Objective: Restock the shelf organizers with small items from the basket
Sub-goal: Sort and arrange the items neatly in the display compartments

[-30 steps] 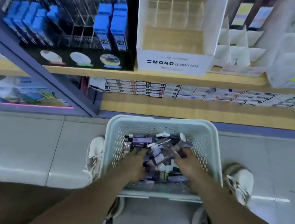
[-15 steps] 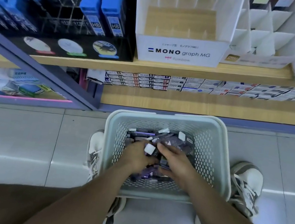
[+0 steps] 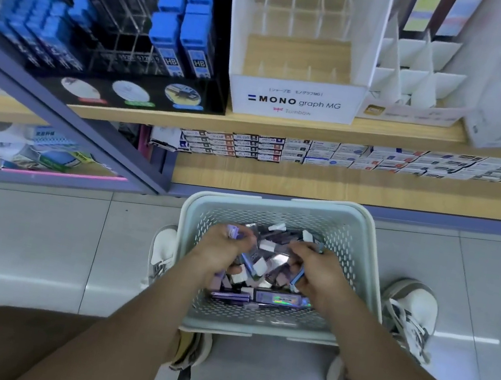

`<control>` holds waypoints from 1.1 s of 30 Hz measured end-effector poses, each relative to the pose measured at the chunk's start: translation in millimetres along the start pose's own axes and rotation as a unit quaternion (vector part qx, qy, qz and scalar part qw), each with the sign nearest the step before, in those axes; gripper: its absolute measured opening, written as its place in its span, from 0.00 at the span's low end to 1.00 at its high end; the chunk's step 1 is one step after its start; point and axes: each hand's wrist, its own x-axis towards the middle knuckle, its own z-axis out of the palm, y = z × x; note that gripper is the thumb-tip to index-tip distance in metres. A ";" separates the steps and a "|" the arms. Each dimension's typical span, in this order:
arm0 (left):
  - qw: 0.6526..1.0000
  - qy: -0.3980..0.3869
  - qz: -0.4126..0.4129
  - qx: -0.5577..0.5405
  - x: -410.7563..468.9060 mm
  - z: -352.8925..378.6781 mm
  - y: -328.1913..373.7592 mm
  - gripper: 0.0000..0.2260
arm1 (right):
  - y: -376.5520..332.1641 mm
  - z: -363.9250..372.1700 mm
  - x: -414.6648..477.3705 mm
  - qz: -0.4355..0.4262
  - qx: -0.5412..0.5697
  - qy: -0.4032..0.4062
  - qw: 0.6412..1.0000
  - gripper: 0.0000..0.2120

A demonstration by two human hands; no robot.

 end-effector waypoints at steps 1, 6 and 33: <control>1.000 0.010 0.012 0.003 -2.3 -0.1 1.9 0.06 | -4.3 1.6 -5.7 0.006 0.019 -0.028 0.999 0.09; 0.997 0.057 0.014 -0.041 -17.3 2.4 19.4 0.13 | -21.4 6.6 -30.4 0.046 0.067 -0.086 0.993 0.04; 0.973 0.122 0.092 -0.170 -93.9 23.2 76.6 0.14 | -49.5 8.3 -98.8 -0.036 -0.043 -0.245 0.968 0.17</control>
